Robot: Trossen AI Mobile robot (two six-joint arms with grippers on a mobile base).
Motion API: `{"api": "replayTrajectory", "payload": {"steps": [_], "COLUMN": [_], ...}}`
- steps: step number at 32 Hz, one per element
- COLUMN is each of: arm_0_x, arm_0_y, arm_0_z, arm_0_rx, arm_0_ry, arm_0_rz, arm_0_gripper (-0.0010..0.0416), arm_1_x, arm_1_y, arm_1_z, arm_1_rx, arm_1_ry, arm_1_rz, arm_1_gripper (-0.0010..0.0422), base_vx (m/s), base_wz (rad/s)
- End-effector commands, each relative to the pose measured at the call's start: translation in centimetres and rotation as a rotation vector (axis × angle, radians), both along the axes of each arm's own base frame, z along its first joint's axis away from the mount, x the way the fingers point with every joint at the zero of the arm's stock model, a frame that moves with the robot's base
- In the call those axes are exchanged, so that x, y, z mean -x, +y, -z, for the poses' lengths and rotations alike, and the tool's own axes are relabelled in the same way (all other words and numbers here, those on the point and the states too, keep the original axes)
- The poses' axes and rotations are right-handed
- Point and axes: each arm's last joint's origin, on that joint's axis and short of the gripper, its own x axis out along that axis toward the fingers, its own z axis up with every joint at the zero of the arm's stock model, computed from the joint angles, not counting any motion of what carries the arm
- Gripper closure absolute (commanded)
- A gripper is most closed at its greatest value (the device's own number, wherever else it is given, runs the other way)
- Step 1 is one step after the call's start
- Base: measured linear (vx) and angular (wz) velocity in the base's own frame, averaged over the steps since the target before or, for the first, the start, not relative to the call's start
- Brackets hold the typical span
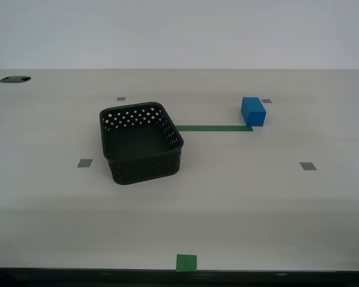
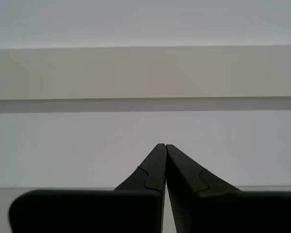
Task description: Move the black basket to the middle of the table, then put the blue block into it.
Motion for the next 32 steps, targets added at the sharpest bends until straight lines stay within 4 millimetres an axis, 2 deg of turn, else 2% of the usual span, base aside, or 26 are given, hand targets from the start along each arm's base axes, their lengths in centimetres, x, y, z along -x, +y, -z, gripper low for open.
{"api": "replayTrajectory", "payload": {"steps": [1, 14, 17, 21, 28, 32], "arm_0_x": [-0.2, -0.2, -0.2, -0.2, -0.2, -0.2], "arm_0_y": [0.2, 0.2, 0.3, 0.3, 0.3, 0.3], "arm_0_z": [0.3, 0.4, 0.4, 0.4, 0.4, 0.5], "arm_0_rx": [-0.001, -0.001, -0.005, -0.008, -0.020, -0.023], "arm_0_ry": [0.020, 0.030, 0.031, 0.031, 0.033, 0.039], "arm_0_rz": [-0.010, -0.011, -0.012, -0.014, -0.016, -0.017], "arm_0_gripper": [0.0405, 0.0405, 0.0405, 0.0405, 0.0405, 0.0405], "arm_1_x": [-0.2, -0.2, -0.2, -0.1, 0.9, 1.4], "arm_1_y": [0.0, 0.0, 0.0, 0.0, 0.0, -0.2], "arm_1_z": [0.2, 0.1, 0.4, 1.8, 4.5, 4.7], "arm_1_rx": [0.068, 0.084, 0.144, 0.254, 0.313, 0.314], "arm_1_ry": [0.084, 0.083, 0.114, 0.262, 0.583, 0.734], "arm_1_rz": [0.002, 0.004, 0.005, -0.011, -0.063, -0.061], "arm_1_gripper": [0.0412, 0.0412, 0.0412, 0.0412, 0.0412, 0.0412], "base_vx": [0.000, 0.000, 0.000, 0.000, 0.000, 0.000], "base_wz": [0.000, 0.000, 0.000, 0.000, 0.000, 0.000]}}
